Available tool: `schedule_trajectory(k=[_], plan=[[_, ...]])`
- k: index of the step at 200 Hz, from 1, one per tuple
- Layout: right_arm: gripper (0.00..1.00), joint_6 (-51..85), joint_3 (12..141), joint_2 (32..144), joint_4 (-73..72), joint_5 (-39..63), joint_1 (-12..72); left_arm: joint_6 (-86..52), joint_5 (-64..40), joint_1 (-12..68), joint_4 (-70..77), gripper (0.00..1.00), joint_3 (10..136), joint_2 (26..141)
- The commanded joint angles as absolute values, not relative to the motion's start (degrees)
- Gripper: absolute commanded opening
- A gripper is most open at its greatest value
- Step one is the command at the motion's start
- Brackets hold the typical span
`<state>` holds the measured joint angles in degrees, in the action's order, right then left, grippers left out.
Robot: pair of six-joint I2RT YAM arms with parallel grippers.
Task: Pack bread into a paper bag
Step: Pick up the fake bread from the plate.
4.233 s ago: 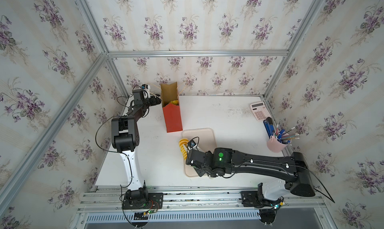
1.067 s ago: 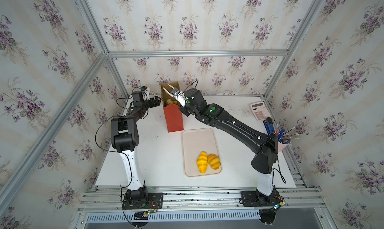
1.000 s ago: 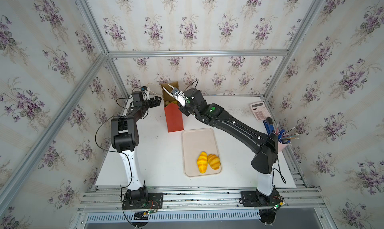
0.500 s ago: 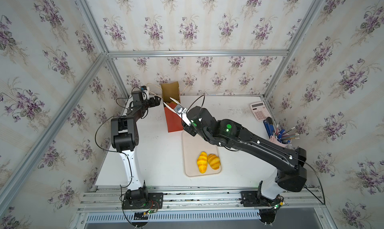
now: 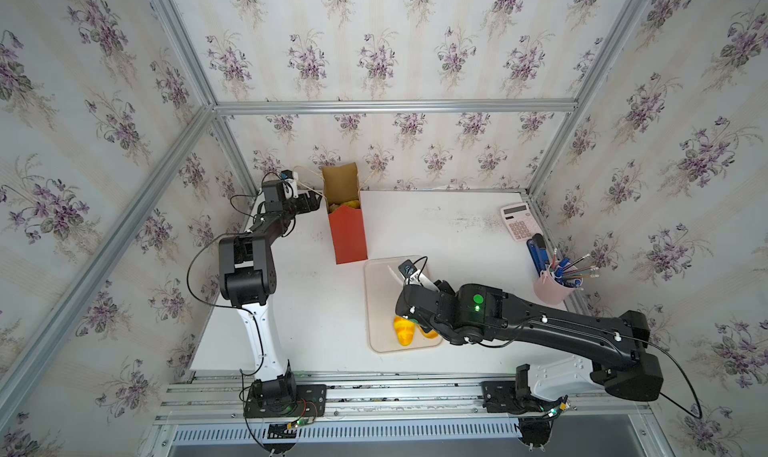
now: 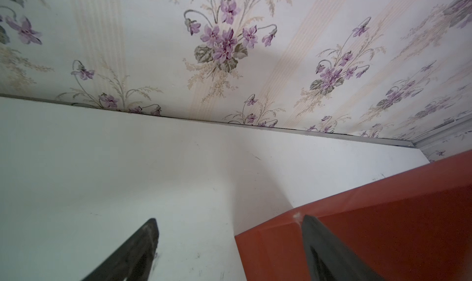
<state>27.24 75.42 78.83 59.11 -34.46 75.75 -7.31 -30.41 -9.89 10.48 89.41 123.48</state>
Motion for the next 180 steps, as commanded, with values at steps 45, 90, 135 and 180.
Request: schedule_trajectory(k=[45, 90, 135, 180], plan=[[0.50, 40.69, 70.29, 80.22, 56.28, -26.67, 81.54, -6.66, -30.41, -9.41, 10.81, 0.89, 88.56, 121.82], [0.51, 47.74, 67.58, 80.06, 57.64, -24.53, 85.29, -6.67, -29.94, -9.23, 11.50, 0.89, 87.33, 121.64], [0.49, 50.33, 64.69, 81.43, 58.19, -22.49, 86.25, -6.53, -30.05, -9.13, 11.52, 0.89, 87.10, 121.56], [0.49, 51.41, 62.09, 81.34, 56.70, -21.38, 86.48, -6.59, -30.24, -9.05, 11.52, 0.89, 87.26, 121.38]])
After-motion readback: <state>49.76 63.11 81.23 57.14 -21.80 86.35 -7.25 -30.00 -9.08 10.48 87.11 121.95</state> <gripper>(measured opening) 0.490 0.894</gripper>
